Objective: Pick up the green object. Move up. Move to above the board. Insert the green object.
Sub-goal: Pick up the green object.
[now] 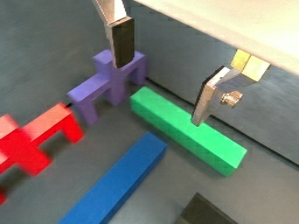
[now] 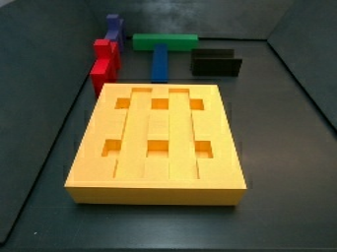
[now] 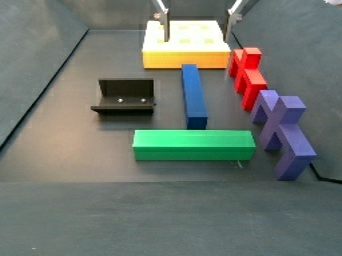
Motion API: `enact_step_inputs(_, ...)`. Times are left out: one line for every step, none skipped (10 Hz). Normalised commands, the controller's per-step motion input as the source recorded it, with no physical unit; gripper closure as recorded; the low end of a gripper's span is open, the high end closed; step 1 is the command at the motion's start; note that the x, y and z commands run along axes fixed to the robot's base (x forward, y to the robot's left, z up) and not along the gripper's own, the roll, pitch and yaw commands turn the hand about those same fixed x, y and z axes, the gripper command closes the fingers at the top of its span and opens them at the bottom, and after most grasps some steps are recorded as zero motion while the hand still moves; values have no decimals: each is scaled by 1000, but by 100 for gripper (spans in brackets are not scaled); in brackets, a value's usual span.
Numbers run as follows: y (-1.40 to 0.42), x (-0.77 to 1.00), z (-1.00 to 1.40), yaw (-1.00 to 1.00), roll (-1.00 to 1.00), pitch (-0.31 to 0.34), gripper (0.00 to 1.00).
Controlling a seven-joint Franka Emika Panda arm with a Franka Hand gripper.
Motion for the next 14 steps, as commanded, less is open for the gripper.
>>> enact_step_inputs(226,223,-43,-686,-141,0,0)
enact_step_inputs(211,231,-40,-709,-131,0,0)
enact_step_inputs(197,237,-37,-731,-120,0,0)
enact_step_inputs(169,231,-26,-763,-123,-1,0)
enact_step_inputs(111,249,-14,-803,-147,-10,0)
enact_step_inputs(86,243,-20,-806,-163,-13,0)
enact_step_inputs(77,206,-71,-774,-200,-23,0)
enact_step_inputs(160,140,-94,-737,-151,-30,0)
enact_step_inputs(260,134,-186,-703,-94,-26,0)
enact_step_inputs(331,126,-306,-606,-123,-61,0)
enact_step_inputs(206,157,-343,-740,-109,-46,0)
enact_step_inputs(186,51,-334,-774,-87,-37,0)
enact_step_inputs(111,0,-363,-803,-114,-27,0)
enact_step_inputs(0,0,-354,-880,-214,-91,0)
